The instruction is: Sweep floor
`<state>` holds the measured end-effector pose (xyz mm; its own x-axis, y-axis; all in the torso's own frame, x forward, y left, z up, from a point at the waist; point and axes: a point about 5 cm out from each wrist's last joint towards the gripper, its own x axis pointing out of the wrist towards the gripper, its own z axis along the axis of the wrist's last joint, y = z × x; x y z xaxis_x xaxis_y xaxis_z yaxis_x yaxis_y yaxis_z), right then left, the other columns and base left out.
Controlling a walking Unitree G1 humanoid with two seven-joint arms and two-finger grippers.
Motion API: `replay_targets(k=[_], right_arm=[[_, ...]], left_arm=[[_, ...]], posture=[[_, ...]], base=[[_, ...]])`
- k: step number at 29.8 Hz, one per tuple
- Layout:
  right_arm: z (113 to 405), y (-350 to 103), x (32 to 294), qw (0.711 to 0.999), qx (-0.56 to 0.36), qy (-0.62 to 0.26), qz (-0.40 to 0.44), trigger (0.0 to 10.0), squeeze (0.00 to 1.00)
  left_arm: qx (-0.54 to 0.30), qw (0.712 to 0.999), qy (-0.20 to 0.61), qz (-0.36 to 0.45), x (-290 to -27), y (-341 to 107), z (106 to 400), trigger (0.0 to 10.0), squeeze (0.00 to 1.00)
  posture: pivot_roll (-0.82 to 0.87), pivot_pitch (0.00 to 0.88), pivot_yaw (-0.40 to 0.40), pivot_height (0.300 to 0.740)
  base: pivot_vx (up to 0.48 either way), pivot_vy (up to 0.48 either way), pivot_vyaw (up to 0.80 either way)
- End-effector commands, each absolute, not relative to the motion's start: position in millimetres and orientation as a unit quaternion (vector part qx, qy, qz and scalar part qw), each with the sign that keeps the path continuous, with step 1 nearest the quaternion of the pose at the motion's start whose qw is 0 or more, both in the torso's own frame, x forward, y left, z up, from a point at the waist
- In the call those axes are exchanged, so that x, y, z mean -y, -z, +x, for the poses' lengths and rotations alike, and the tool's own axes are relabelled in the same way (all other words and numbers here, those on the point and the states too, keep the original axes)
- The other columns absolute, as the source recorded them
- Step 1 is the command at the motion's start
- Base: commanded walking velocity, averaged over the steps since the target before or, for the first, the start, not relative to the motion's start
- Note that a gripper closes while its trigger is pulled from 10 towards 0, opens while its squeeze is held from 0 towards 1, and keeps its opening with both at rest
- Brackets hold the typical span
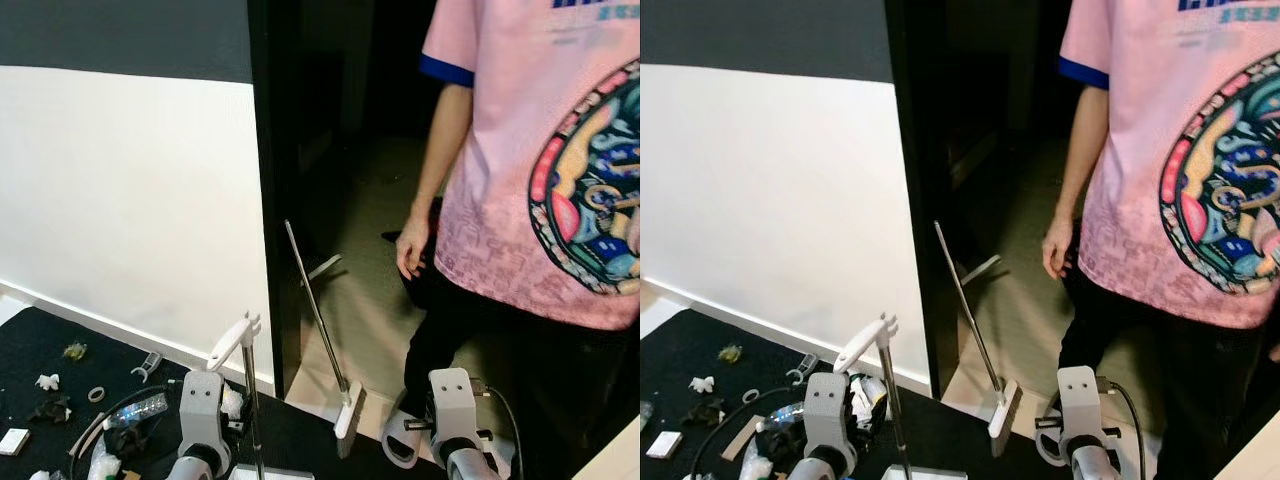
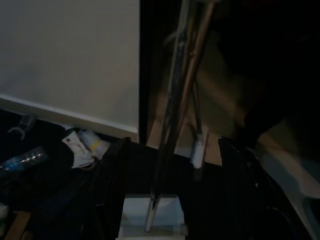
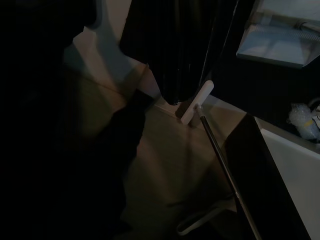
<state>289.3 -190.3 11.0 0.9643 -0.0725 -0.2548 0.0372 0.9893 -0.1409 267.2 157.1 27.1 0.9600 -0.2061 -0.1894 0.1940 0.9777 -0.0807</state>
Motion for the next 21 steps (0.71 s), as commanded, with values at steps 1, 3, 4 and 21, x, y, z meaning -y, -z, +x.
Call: replay_targets(k=[1, 3, 4, 21], right_arm=[[288.1, -10.6, 191.6, 0.989, -0.131, 0.030, -0.064, 10.0, 0.00], [288.5, -11.9, 192.4, 0.989, -0.126, 0.030, -0.064, 10.0, 0.00], [289.2, -13.7, 193.6, 0.990, -0.121, 0.032, -0.062, 10.0, 0.00], [296.9, -29.3, 201.1, 0.994, -0.085, 0.028, -0.060, 10.0, 0.00]], left_arm=[[-0.119, 0.987, 0.103, -0.019, -166.2, -21.5, 264.3, 10.0, 0.00], [-0.121, 0.987, 0.110, -0.011, -168.1, -21.7, 264.3, 10.0, 0.00], [-0.122, 0.986, 0.114, -0.003, -170.0, -21.6, 264.2, 10.0, 0.00], [-0.092, 0.986, 0.139, 0.016, -162.8, -24.6, 260.6, 10.0, 0.00]], posture=[[0.00, 0.121, 0.008, 0.740], [0.00, 0.136, 0.006, 0.740], [0.00, 0.144, 0.007, 0.740], [-0.02, 0.220, -0.031, 0.740]], base=[[0.000, 0.000, 0.00], [0.000, 0.000, 0.00], [0.000, 0.000, 0.00], [0.000, 0.000, 0.00]])
